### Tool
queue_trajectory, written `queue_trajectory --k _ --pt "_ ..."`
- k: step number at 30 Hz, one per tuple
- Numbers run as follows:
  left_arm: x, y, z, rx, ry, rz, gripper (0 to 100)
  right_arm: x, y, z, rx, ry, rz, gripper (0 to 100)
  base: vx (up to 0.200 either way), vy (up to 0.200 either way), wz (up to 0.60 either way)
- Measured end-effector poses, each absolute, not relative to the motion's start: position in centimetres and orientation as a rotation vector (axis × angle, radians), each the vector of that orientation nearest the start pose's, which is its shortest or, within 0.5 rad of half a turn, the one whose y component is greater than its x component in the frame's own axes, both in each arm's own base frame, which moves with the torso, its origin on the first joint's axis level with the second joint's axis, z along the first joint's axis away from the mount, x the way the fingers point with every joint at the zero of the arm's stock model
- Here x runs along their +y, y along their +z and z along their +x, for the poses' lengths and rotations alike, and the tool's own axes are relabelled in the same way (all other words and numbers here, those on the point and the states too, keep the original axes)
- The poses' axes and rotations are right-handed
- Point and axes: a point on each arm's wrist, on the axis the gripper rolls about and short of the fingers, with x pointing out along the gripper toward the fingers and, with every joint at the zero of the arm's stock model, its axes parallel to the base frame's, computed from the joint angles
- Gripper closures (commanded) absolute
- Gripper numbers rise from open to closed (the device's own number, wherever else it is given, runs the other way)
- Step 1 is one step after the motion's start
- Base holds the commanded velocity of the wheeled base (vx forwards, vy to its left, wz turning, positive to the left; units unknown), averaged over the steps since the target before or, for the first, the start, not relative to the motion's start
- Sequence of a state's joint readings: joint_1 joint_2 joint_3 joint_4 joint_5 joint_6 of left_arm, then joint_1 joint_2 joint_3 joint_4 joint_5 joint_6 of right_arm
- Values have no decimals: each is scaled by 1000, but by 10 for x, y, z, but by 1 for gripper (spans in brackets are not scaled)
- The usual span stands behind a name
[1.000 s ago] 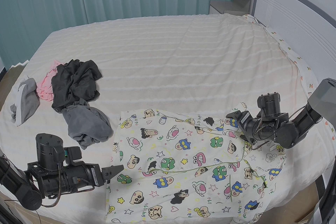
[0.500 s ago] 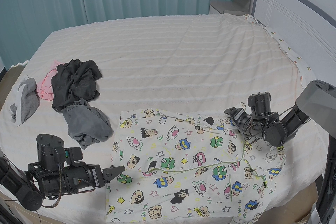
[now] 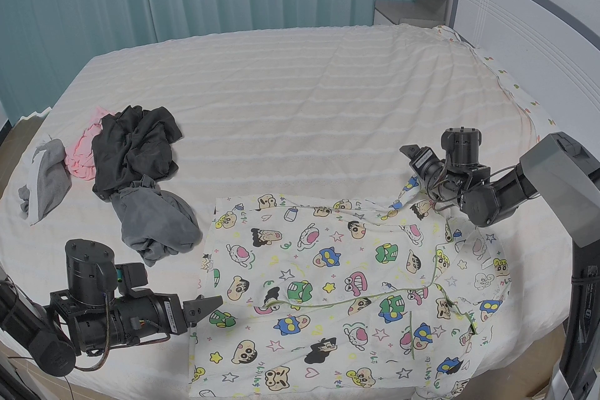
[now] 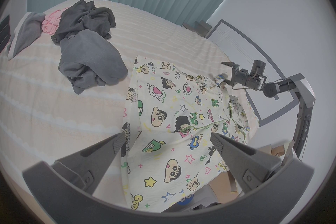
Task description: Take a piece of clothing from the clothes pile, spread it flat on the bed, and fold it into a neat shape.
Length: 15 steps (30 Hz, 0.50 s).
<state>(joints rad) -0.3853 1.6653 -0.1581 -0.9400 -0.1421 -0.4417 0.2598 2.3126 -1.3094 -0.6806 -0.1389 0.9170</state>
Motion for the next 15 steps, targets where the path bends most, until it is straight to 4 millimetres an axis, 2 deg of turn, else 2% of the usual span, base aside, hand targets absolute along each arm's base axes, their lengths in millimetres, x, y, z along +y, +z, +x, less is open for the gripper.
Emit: queue_trajectory --k 7,15 --pt "-78 74 185 669 -371 -348 0 115 96 472 221 15 811 0 0 0 0" --pt "-78 75 186 661 -357 -346 0 104 91 479 195 9 763 0 0 0 0"
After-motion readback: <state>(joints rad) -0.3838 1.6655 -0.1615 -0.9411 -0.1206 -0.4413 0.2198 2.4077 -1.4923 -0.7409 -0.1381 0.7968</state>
